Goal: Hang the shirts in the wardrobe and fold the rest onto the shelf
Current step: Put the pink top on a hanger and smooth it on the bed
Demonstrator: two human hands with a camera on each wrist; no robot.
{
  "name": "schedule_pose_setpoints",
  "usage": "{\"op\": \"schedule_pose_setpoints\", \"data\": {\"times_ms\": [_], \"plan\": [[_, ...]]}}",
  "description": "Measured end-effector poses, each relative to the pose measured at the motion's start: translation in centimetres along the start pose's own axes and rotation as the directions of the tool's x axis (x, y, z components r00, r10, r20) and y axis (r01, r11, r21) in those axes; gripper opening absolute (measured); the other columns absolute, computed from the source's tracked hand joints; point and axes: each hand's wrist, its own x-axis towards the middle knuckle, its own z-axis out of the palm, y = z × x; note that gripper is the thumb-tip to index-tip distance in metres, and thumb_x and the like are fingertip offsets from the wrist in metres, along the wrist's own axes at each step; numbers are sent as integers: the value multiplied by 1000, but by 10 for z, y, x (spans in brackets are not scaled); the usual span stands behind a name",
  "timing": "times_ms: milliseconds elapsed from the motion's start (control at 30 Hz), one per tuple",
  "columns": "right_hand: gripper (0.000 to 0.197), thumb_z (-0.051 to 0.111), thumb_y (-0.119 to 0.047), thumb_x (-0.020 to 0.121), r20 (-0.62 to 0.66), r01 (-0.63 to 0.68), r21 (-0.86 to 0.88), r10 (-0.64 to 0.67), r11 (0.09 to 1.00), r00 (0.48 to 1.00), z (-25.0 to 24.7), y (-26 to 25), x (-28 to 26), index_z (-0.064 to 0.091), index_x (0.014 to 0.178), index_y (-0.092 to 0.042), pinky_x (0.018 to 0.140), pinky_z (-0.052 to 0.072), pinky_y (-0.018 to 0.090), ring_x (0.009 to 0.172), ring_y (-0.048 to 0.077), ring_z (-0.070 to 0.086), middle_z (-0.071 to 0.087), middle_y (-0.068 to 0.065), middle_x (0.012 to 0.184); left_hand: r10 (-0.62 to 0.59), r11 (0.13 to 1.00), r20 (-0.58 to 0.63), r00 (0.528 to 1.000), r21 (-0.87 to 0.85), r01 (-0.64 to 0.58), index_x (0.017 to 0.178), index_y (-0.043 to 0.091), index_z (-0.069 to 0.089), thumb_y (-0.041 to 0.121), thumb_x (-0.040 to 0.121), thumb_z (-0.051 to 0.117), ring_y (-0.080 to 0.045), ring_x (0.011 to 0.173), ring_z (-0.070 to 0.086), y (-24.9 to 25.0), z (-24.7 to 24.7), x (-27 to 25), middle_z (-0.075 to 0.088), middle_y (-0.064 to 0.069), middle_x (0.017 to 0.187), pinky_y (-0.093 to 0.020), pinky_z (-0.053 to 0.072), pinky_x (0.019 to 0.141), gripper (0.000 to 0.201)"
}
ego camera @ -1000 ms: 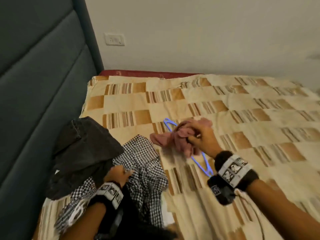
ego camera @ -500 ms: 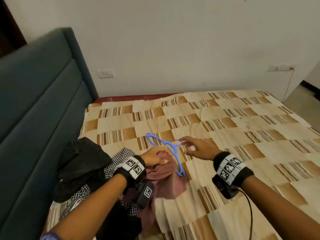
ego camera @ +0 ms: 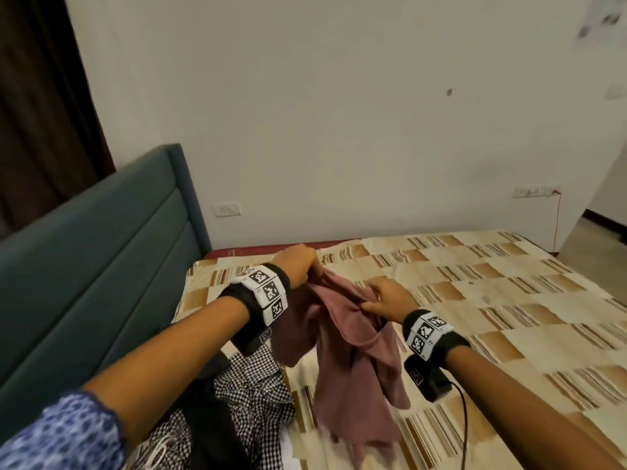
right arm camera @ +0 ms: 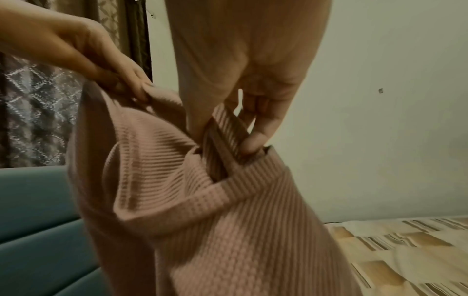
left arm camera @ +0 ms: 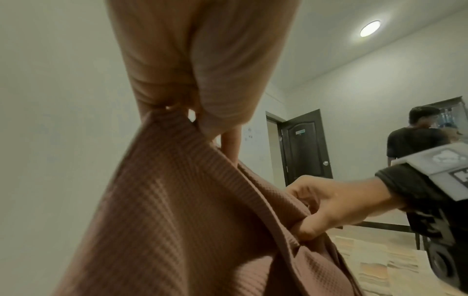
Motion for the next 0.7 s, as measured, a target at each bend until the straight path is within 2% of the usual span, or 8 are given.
{"op": "schedule_pose_setpoints", "data": {"times_ms": [100, 167, 233, 367, 467, 533, 633, 700], "plan": [[38, 73, -29, 72, -183, 5, 35, 2, 999, 983, -6, -2, -4, 36, 68, -24, 53, 27, 30, 65, 22, 46, 48, -2, 68, 90, 970, -66, 994, 233, -72, 128, 24, 56, 10, 95, 43, -26, 120, 43, 14, -18, -1, 48, -2, 133, -34, 40, 95, 38], [33, 76, -26, 75, -203, 7, 48, 3, 999, 979, -9, 2, -8, 46, 84, -17, 53, 31, 29, 65, 21, 51, 54, -2, 69, 97, 952, -119, 988, 301, -57, 132, 24, 50, 16, 98, 39, -28, 121, 40, 15, -34, -3, 41, -6, 135, -36, 39, 95, 37], [28, 67, -25, 83, -170, -43, -119, 22, 992, 985, -12, 12, -14, 50, 102, -13, 57, 34, 30, 79, 27, 59, 62, 6, 85, 63, 963, -116, 991, 267, -30, 135, 26, 46, 14, 95, 42, -33, 121, 42, 3, -50, -8, 40, -12, 134, -39, 38, 98, 42], [25, 69, -34, 77, -146, -212, -201, 185, 956, 972, -41, 32, -21, 50, 86, -21, 64, 40, 29, 84, 24, 56, 58, 2, 89, -45, 927, -39, 998, 370, 56, 138, 34, 40, 17, 95, 44, -31, 123, 43, -11, -70, -23, 37, -6, 140, -42, 37, 101, 47], [16, 68, -14, 74, -76, -297, -25, 294, 955, 953, -84, 29, -19, 52, 71, -16, 63, 44, 28, 73, 23, 55, 58, 4, 74, -147, 929, -110, 983, 326, 176, 113, 28, 65, 13, 89, 53, -26, 114, 56, -9, -80, -30, 58, -2, 126, -34, 43, 92, 31], [11, 62, -5, 75, -267, -280, 108, 299, 954, 916, -118, 25, -22, 56, 68, -12, 62, 42, 29, 69, 23, 53, 57, 7, 67, -211, 940, -169, 963, 237, 247, 91, 23, 73, 3, 79, 57, -26, 101, 62, -8, -89, -32, 67, -3, 110, -28, 44, 81, 28], [21, 57, 6, 69, -597, -105, 143, 170, 984, 784, -159, 8, -33, 57, 72, -15, 67, 42, 27, 68, 24, 55, 61, 5, 72, -236, 943, -281, 930, 164, 289, 84, 17, 72, -2, 73, 56, -30, 96, 62, 3, -97, -31, 67, -7, 101, -26, 39, 73, 27], [32, 53, 15, 66, -520, 52, 163, 41, 985, 853, -172, -9, -41, 52, 71, -17, 61, 45, 24, 63, 17, 55, 60, 3, 70, -228, 956, -325, 918, 104, 275, 83, 16, 73, -5, 72, 54, -32, 95, 62, 6, -101, -25, 68, -9, 99, -28, 40, 73, 30]]}}
